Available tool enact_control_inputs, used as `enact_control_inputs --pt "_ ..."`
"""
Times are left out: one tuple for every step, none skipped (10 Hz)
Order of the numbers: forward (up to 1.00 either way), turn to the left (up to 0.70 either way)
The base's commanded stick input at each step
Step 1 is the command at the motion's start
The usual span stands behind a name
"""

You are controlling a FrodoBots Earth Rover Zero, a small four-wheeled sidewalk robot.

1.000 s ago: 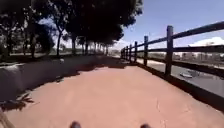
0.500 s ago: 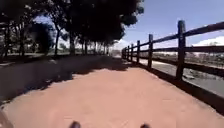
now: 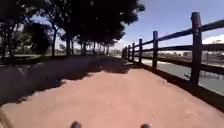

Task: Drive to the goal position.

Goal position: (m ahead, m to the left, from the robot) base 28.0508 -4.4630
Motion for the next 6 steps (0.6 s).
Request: enact_control_inputs --pt "1.0 0.0" --pt "1.0 0.0" --pt "1.0 0.0" --pt "1.0 0.0" --pt "1.0 0.0" --pt "1.0 0.0"
